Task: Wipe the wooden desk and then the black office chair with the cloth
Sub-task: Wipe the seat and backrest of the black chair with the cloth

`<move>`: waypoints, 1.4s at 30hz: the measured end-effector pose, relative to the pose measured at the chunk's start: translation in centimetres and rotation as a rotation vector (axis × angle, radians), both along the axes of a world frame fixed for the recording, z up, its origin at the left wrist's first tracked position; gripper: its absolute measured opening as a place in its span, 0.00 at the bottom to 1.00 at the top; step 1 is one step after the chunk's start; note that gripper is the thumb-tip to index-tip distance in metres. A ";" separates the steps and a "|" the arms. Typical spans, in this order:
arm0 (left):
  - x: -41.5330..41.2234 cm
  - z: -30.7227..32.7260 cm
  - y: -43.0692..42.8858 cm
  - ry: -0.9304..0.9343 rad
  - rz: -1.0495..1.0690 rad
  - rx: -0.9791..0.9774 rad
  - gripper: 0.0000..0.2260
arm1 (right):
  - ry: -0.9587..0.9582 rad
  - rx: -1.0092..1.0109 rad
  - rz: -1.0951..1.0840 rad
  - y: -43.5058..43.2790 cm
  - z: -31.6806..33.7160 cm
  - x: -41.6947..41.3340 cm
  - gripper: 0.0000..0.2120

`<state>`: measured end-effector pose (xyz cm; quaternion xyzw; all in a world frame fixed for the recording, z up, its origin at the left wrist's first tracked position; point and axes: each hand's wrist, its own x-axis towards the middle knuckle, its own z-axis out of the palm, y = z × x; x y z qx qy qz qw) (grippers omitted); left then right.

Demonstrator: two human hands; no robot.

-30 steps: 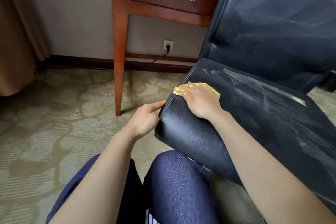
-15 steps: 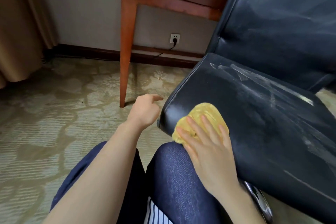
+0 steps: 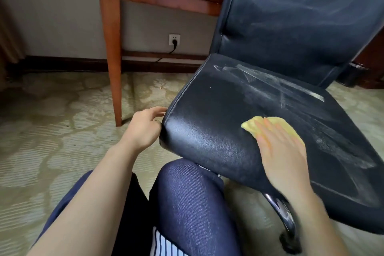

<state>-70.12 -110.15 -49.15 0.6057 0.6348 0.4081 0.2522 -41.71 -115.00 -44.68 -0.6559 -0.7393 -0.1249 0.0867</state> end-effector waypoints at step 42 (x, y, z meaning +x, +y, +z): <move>-0.1 0.6 -0.1 0.026 0.026 -0.004 0.21 | 0.003 -0.113 0.561 4.7 -0.5 -12.2 0.17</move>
